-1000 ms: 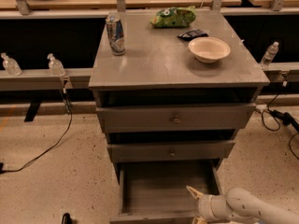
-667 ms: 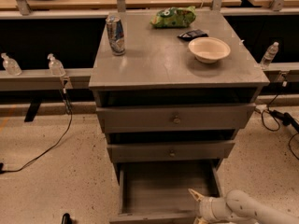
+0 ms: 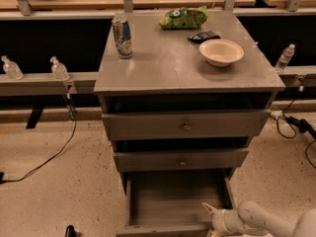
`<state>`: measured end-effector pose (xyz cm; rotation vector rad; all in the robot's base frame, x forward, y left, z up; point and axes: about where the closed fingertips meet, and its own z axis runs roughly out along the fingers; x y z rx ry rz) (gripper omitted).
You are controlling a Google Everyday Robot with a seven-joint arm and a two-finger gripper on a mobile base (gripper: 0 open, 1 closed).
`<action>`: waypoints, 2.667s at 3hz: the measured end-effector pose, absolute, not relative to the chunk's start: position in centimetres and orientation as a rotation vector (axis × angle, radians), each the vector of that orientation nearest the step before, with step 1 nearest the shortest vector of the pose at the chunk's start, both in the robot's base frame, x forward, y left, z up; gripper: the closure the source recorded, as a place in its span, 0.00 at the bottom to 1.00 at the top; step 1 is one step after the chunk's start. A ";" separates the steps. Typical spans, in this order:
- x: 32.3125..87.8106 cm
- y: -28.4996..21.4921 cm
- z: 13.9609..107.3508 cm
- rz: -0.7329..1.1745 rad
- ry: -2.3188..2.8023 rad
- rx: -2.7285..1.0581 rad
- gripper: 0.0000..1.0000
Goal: Close bottom drawer
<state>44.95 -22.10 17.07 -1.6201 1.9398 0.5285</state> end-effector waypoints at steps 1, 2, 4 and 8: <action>46.8 -22.6 15.9 0.519 1.957 -1.609 0.00; 49.2 -22.2 16.2 0.498 1.937 -1.608 0.00; 49.1 -22.2 16.2 0.498 1.936 -1.608 0.00; 48.3 -22.6 16.7 0.497 1.935 -1.609 0.81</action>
Offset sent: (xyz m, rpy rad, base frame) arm 0.0804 0.0010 0.0002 -0.0068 -0.0679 -0.0159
